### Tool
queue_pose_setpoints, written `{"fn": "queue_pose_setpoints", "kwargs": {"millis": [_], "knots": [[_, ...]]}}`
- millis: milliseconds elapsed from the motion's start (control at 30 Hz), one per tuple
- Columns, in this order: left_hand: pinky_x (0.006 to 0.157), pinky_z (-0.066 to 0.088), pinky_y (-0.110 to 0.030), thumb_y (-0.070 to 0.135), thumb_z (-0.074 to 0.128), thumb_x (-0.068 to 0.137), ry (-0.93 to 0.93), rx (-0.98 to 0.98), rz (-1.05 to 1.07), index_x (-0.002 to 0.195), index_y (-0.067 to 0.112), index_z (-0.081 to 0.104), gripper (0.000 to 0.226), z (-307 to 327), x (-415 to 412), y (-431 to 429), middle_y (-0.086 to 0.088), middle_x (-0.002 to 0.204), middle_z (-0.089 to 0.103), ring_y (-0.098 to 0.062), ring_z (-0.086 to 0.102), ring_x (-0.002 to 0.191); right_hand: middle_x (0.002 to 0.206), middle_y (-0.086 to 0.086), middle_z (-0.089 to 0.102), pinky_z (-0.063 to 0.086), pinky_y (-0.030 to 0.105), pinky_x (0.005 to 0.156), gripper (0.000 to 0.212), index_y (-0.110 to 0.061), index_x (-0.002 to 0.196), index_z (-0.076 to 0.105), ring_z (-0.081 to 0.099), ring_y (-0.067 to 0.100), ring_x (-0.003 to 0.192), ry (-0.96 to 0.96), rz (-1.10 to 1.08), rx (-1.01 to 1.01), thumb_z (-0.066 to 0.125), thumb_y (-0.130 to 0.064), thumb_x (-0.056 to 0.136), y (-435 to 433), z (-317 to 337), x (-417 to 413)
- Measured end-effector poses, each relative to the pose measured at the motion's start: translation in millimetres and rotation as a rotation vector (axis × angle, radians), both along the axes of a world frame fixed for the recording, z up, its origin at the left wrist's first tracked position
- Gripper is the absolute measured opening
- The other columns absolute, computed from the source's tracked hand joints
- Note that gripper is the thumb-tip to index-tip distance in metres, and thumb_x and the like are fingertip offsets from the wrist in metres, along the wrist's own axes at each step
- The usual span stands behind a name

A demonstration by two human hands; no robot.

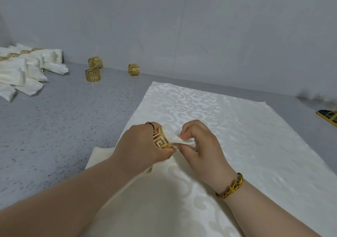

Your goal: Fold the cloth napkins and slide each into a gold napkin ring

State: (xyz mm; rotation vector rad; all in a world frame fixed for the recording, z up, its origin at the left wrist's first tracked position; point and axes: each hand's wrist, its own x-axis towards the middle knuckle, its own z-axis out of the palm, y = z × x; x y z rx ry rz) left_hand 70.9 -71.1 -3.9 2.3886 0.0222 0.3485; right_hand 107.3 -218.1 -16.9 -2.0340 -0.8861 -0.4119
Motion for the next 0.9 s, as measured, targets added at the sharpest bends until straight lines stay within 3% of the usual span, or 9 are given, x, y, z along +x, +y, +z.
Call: {"fn": "queue_pose_setpoints", "kwargs": {"millis": [100,167,233,300,500,600,767,900], "knots": [[0.062,0.041,-0.017,0.037,0.072,0.069,0.003,0.091,-0.002,0.094,0.018,0.061,0.033,1.3,-0.5,0.2,0.004,0.080,0.063,-0.012,0.059,0.078,0.083,-0.011,0.053,0.040,0.008,0.067,0.026,-0.029,0.080,0.049,0.050,0.000,0.074,0.501,0.089,-0.044,0.065,-0.009,0.081,-11.3,20.3,-0.9],[0.057,0.035,-0.015,0.039,0.069,0.071,-0.002,0.167,-0.020,0.092,0.020,0.059,0.030,2.6,0.1,-2.6,0.008,0.075,0.057,-0.011,0.054,0.075,0.083,-0.010,0.057,0.042,0.008,0.067,0.018,-0.029,0.092,0.051,0.053,0.002,0.076,0.706,0.107,0.005,0.062,-0.018,0.084,-15.7,27.6,-1.1],[0.053,0.031,-0.017,0.040,0.064,0.075,0.007,0.250,-0.025,0.077,0.025,0.049,0.021,3.2,0.4,-5.3,0.010,0.067,0.047,-0.010,0.049,0.071,0.077,-0.008,0.056,0.040,0.008,0.064,0.010,-0.024,0.092,0.054,0.052,-0.001,0.070,0.646,0.038,-0.018,0.060,-0.027,0.084,-8.3,25.3,-2.0],[0.050,0.028,-0.014,0.037,0.060,0.076,-0.007,0.297,-0.020,0.066,0.027,0.037,0.027,3.5,1.4,-6.0,0.009,0.062,0.043,-0.011,0.046,0.064,0.067,-0.009,0.049,0.035,0.008,0.055,0.010,-0.018,0.083,0.054,0.045,-0.003,0.055,0.573,0.004,-0.060,0.060,-0.026,0.085,1.5,20.9,-3.5],[0.051,0.026,-0.010,0.044,0.056,0.078,-0.051,0.405,-0.032,0.086,0.024,0.048,0.023,1.5,0.1,-7.9,0.011,0.064,0.039,-0.009,0.045,0.066,0.056,-0.010,0.046,0.035,0.011,0.051,0.020,-0.020,0.071,0.053,0.041,-0.002,0.046,0.633,0.011,0.037,0.058,-0.009,0.087,6.1,15.7,-4.5],[0.055,0.034,-0.020,0.042,0.061,0.075,0.008,0.391,-0.008,0.089,0.025,0.054,0.023,4.5,2.0,-0.4,0.010,0.064,0.047,-0.008,0.048,0.058,0.042,-0.013,0.047,0.035,0.010,0.047,0.023,-0.019,0.068,0.053,0.043,-0.002,0.040,0.626,-0.062,0.145,0.056,-0.006,0.087,1.5,20.7,-2.5],[0.065,0.036,-0.021,0.045,0.063,0.074,0.044,0.449,-0.013,0.103,0.026,0.056,0.035,3.8,3.0,3.3,0.011,0.069,0.046,-0.012,0.057,0.079,0.065,-0.003,0.052,0.041,0.012,0.051,0.016,-0.018,0.075,0.052,0.050,0.003,0.052,0.700,-0.088,0.145,0.055,-0.012,0.089,-6.1,26.6,-2.0],[0.065,0.038,-0.021,0.047,0.062,0.074,0.051,0.481,-0.004,0.100,0.026,0.054,0.034,3.1,3.8,3.2,0.011,0.071,0.046,-0.013,0.059,0.084,0.084,-0.008,0.057,0.044,0.012,0.064,0.010,-0.026,0.093,0.050,0.055,0.003,0.072,0.825,-0.020,0.134,0.051,-0.035,0.089,-4.3,31.9,-5.8]]}}
